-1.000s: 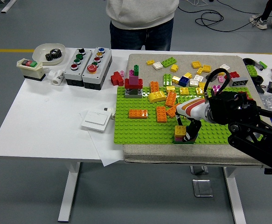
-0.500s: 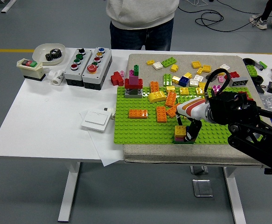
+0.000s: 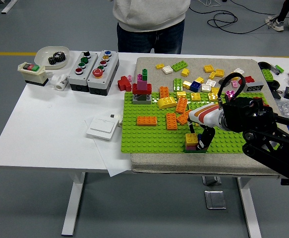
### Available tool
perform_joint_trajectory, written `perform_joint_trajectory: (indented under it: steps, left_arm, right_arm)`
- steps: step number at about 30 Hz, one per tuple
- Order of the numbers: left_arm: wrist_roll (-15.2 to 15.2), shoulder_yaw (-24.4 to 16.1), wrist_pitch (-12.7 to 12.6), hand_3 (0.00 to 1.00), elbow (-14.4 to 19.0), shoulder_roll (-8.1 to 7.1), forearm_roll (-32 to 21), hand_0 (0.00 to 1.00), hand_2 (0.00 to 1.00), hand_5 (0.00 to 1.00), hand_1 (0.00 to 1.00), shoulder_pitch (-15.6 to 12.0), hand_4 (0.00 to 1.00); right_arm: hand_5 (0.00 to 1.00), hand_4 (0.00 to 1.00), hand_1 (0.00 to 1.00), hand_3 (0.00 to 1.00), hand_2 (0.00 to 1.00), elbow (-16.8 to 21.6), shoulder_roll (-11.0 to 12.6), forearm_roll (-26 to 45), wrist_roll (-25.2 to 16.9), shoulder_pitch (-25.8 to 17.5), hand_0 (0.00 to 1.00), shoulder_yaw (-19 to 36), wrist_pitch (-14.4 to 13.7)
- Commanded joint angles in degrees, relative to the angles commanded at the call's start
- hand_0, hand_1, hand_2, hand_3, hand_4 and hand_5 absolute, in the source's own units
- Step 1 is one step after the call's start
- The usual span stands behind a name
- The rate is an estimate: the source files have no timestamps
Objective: Pick up the brick,pile it on top of brick,press brick,pick up the brick,pile it on top of brick,press brick
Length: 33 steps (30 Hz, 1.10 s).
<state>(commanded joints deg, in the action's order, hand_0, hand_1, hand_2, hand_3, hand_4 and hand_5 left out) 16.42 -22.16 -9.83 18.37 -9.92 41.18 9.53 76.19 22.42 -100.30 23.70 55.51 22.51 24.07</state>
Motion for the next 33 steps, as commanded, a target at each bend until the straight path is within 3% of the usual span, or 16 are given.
perform_joint_trajectory:
  steps: [14,15,20,21,26,27,33]
  left_arm:
    - [-0.18,0.25,-0.12,0.608,0.02,-0.03,-0.36,0.699,0.744,0.687,0.730,0.11,0.715]
    - [-0.18,0.26,-0.12,0.608,0.02,-0.03,-0.36,0.700,0.744,0.687,0.731,0.12,0.715]
    - [-0.18,0.23,-0.12,0.608,0.03,-0.03,-0.35,0.700,0.744,0.687,0.731,0.14,0.715]
    - [-0.17,0.22,-0.12,0.608,0.03,-0.03,-0.32,0.699,0.744,0.687,0.730,0.15,0.715]
    - [-0.15,0.17,-0.19,0.608,0.03,-0.03,-0.20,0.699,0.744,0.687,0.730,0.19,0.715]
    - [-0.15,0.16,-0.20,0.608,0.03,-0.04,-0.17,0.698,0.743,0.686,0.730,0.18,0.715]
    - [-0.19,0.21,-0.25,0.608,0.02,-0.06,-0.25,0.698,0.743,0.686,0.730,0.19,0.715]
  right_arm:
    - [0.203,0.954,0.002,0.523,0.072,0.03,0.04,-0.76,-0.39,0.07,0.002,0.44,1.23]
    - [0.346,0.851,0.002,0.527,0.078,0.04,0.04,-0.81,-0.49,0.07,0.005,0.46,1.41]
    - [0.346,0.851,0.002,0.527,0.078,0.02,0.04,-1.08,-0.92,0.03,0.005,0.62,2.07]
    - [0.424,0.822,0.002,0.532,0.081,0.03,0.01,-1.08,-1.03,0.02,0.007,0.69,2.15]
    - [0.424,0.822,0.002,0.532,0.081,0.11,-0.06,-1.01,-1.48,0.01,0.007,0.77,2.54]
    - [0.463,0.945,0.002,0.545,0.081,0.13,-0.07,-0.95,-1.65,-0.01,0.013,0.77,2.71]
    - [0.463,0.945,0.002,0.545,0.081,0.12,-0.06,-1.25,-2.28,0.00,0.013,0.76,3.57]
